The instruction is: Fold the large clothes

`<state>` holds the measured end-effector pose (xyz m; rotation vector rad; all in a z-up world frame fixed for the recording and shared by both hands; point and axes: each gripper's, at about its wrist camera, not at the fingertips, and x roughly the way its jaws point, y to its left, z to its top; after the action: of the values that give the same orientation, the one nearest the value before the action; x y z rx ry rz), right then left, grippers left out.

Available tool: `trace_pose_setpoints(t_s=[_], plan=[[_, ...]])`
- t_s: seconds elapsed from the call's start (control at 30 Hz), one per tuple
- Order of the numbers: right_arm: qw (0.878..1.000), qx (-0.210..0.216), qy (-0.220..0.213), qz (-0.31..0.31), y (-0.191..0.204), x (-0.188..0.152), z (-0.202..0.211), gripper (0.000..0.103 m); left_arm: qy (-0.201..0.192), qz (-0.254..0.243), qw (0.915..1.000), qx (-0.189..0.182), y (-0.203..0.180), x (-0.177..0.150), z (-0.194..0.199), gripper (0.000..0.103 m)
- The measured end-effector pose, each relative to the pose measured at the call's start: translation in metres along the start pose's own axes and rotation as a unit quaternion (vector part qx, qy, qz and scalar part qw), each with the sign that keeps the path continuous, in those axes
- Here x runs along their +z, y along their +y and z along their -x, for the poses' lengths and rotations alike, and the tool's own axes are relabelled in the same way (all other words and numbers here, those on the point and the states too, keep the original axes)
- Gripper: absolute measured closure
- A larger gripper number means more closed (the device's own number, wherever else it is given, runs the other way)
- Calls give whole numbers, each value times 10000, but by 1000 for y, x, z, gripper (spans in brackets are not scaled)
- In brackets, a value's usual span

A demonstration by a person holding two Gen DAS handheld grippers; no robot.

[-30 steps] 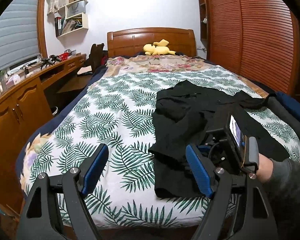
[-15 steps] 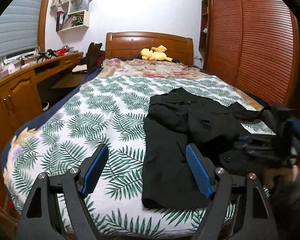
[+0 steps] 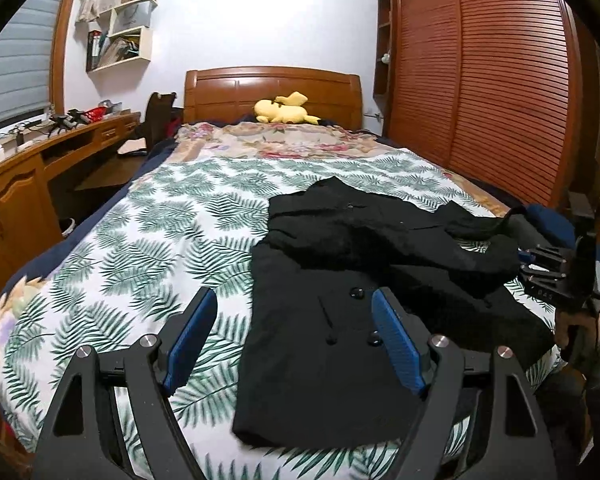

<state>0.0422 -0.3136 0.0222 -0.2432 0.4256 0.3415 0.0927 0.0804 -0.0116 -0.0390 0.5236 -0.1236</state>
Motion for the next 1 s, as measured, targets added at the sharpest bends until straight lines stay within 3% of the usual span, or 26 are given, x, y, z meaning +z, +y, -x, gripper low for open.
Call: trace_pose_setpoints(t_s=[0.23, 0.37, 0.73, 1.0], plan=[[9975, -345, 256, -558, -13, -22, -16, 71, 27, -159, 9998, -139, -21, 17, -41, 23], [9958, -497, 243, -731, -18, -21, -8, 58, -29, -251, 9994, -239, -32, 25, -68, 23], [9927, -722, 310, -910, -27, -12, 3, 56, 90, -268, 9983, -502, -48, 21, -151, 23], [9907, -784, 168, -1095, -25, -8, 1, 49, 252, -316, 9983, -428, -58, 3, -173, 23]])
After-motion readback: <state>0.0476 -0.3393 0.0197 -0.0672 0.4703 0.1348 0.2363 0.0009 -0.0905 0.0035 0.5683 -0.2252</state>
